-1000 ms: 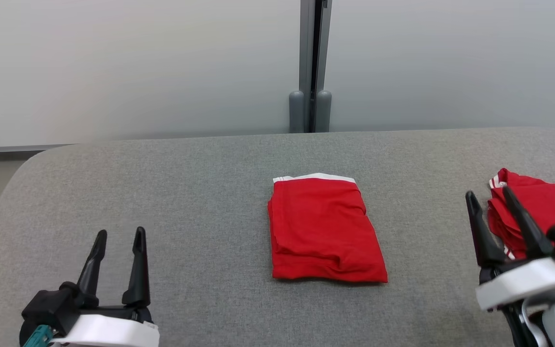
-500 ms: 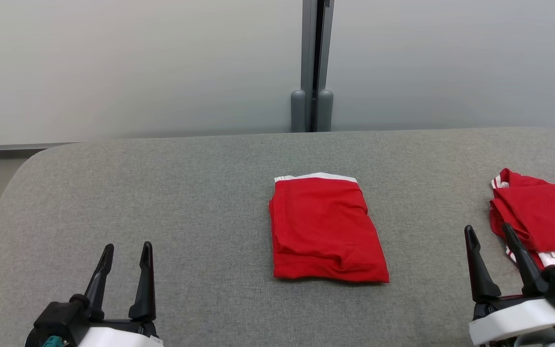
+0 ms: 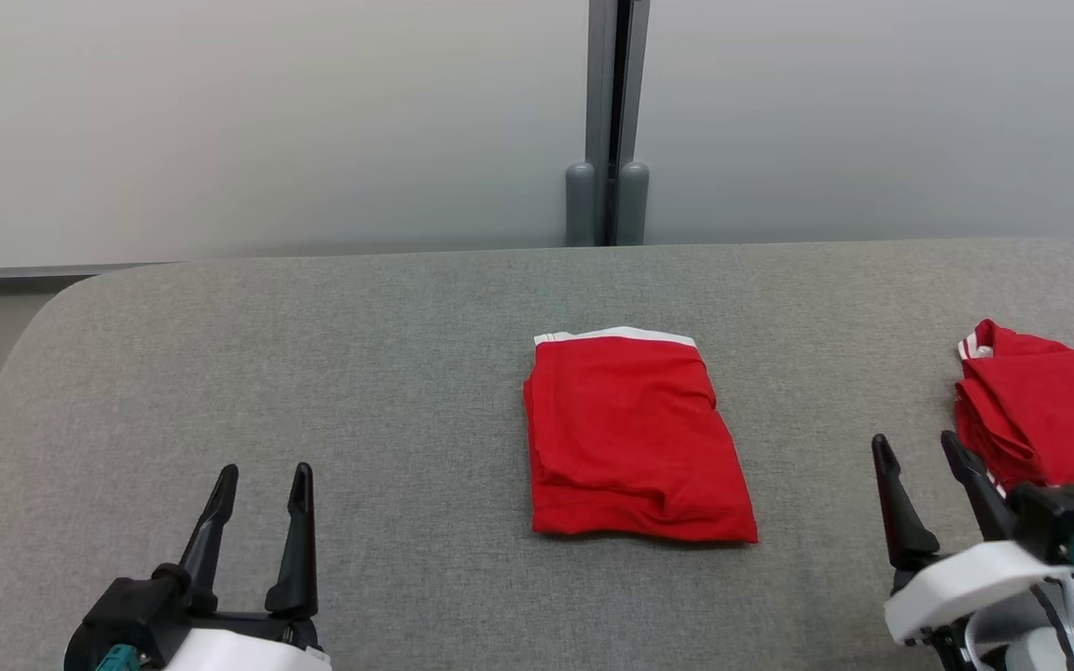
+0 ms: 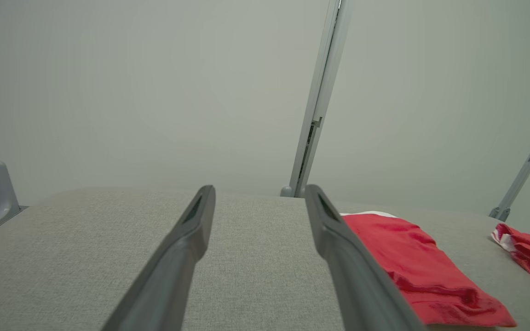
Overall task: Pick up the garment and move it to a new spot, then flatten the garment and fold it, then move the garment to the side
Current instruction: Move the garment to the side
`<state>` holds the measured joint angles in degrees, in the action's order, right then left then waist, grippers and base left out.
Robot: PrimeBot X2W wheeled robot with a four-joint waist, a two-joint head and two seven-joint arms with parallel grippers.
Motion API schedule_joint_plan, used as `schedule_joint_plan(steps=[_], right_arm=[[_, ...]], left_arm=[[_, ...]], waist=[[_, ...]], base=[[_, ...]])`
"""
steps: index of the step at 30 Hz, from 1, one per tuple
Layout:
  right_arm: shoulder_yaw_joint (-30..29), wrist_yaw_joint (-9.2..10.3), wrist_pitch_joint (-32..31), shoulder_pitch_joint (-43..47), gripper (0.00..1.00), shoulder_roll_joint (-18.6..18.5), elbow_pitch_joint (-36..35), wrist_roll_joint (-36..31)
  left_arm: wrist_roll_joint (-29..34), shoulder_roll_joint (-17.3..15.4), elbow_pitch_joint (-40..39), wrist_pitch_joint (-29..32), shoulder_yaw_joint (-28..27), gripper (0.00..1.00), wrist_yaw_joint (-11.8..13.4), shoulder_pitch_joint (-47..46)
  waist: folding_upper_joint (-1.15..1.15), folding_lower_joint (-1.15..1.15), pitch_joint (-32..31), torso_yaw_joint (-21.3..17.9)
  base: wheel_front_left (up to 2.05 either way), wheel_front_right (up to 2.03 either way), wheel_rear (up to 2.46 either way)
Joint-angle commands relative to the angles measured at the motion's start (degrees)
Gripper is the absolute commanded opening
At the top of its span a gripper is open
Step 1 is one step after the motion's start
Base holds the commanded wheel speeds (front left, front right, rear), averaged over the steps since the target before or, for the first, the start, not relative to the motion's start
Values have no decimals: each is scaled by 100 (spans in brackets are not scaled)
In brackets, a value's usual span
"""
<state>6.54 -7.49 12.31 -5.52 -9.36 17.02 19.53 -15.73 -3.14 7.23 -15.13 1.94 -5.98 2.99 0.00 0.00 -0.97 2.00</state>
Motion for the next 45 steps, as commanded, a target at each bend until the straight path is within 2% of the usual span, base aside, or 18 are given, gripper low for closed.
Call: schedule_joint_plan(steps=[1, 8, 15, 21, 27, 28, 29, 30, 33, 37, 45], right_arm=[[90, -1, -152, -230, 100, -33, 163, -4], [783, -1, -1295, -1322, 100, -112, 1137, 636], [852, -1, -2459, -2300, 100, -128, 2319, 1195], [832, -1, -2969, -2715, 100, -60, 3168, 1562], [973, -1, -3299, -2737, 100, 60, 3731, 1839], [1001, -1, -3249, -2746, 54, 75, 3749, 1883], [1029, -1, -3188, -2759, 36, 97, 3740, 1919], [1056, -1, -3126, -2774, 0, 99, 3732, 1941], [1137, -1, -2996, -2823, 0, 87, 3694, 2004], [1324, -1, -2523, -2916, 0, -15, 3535, 2060], [1807, -1, -2008, -2553, 0, -240, 3223, 2224]], left_arm=[[26, -14, -6, 3, 23, 100, -12, -92], [17, 1, 64, 3, 171, 100, -40, -242], [-64, 5, 259, 3, 255, 100, -71, -430], [-106, 9, 346, 4, 327, 100, -94, -564], [-119, 13, 383, 3, 315, 100, -103, -607], [-115, 13, 390, 3, 310, 100, -105, -602], [-108, 12, 393, 3, 299, 100, -108, -599], [-93, 12, 395, 3, 289, 100, -110, -603], [-56, 14, 392, 3, 292, 100, -114, -605], [-127, 15, 381, 3, 302, 100, -125, -545], [-112, -43, 358, 3, 671, 100, -144, -506]], waist=[[0, 0, 34, 42], [0, 0, 246, 376], [0, 0, 511, 819], [0, 0, 687, 1130], [0, 0, 719, 1238], [0, 0, 710, 1237], [0, 0, 699, 1231], [0, 0, 685, 1220], [0, 0, 638, 1180], [0, 0, 497, 1030], [0, 0, 189, 384]], base=[[0, 0, 0], [0, 0, 0], [0, 0, 0], [0, 0, 0], [0, 0, 0], [0, 0, 0], [0, 0, 0], [0, 0, 0], [0, 0, 0], [0, 0, 0], [0, 0, 0]])
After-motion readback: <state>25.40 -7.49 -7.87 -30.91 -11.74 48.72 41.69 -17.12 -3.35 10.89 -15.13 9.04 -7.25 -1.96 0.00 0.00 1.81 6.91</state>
